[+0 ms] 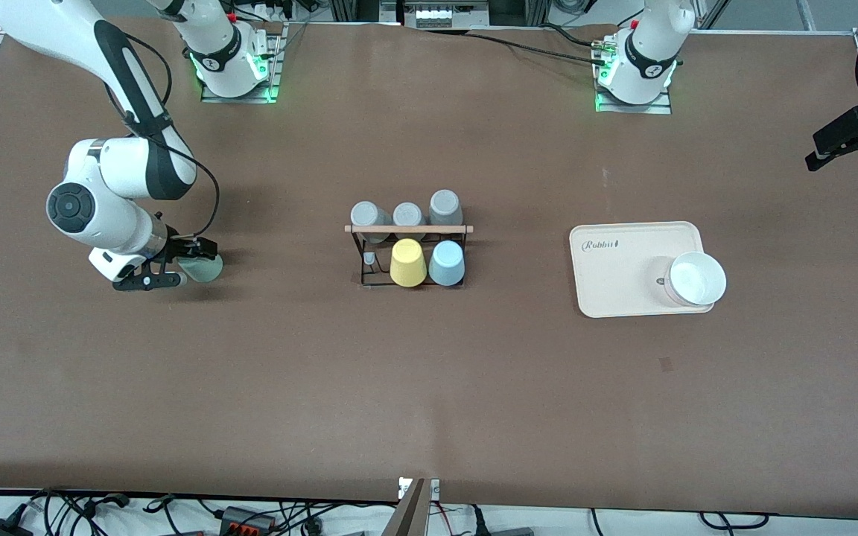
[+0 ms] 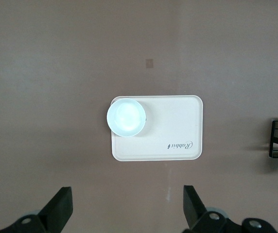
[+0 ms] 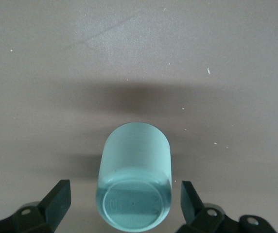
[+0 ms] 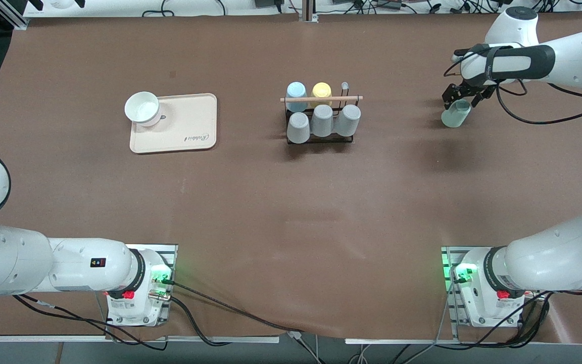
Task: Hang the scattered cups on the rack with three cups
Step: 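Grasp the pale green cup with the right gripper and lift it, then carry the pale green cup with the right gripper to the rack, then hang the pale green cup on the rack beside the yellow cup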
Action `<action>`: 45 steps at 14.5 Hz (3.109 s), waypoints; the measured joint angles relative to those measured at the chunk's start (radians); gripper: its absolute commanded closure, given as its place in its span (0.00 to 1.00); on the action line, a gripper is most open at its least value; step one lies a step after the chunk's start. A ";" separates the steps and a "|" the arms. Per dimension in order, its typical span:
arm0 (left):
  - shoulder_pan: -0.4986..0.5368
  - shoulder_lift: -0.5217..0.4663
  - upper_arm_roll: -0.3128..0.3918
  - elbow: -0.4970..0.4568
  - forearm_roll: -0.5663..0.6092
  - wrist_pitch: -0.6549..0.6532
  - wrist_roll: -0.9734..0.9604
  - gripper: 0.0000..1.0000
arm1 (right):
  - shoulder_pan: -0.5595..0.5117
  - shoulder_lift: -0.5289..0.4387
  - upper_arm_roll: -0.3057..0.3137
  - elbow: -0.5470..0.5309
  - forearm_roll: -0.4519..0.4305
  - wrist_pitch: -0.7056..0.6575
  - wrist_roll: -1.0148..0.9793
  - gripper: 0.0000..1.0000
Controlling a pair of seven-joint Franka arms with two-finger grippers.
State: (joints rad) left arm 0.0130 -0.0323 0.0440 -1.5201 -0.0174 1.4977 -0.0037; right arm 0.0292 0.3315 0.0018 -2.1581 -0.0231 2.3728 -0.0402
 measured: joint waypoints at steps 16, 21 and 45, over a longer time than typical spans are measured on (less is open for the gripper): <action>-0.003 0.008 -0.008 0.012 0.000 -0.013 0.000 0.00 | -0.005 0.024 -0.003 -0.001 0.001 0.036 0.055 0.77; -0.007 0.008 -0.009 0.012 0.000 -0.014 0.000 0.00 | 0.002 -0.003 0.002 0.103 0.001 -0.088 0.055 0.78; -0.002 0.010 -0.006 0.028 0.000 -0.020 0.000 0.00 | 0.530 0.192 0.038 0.693 0.114 -0.403 0.843 0.80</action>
State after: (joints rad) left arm 0.0107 -0.0222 0.0378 -1.4919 -0.0174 1.4777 -0.0038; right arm 0.5595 0.5236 0.0397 -1.4647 0.0904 1.9701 0.8027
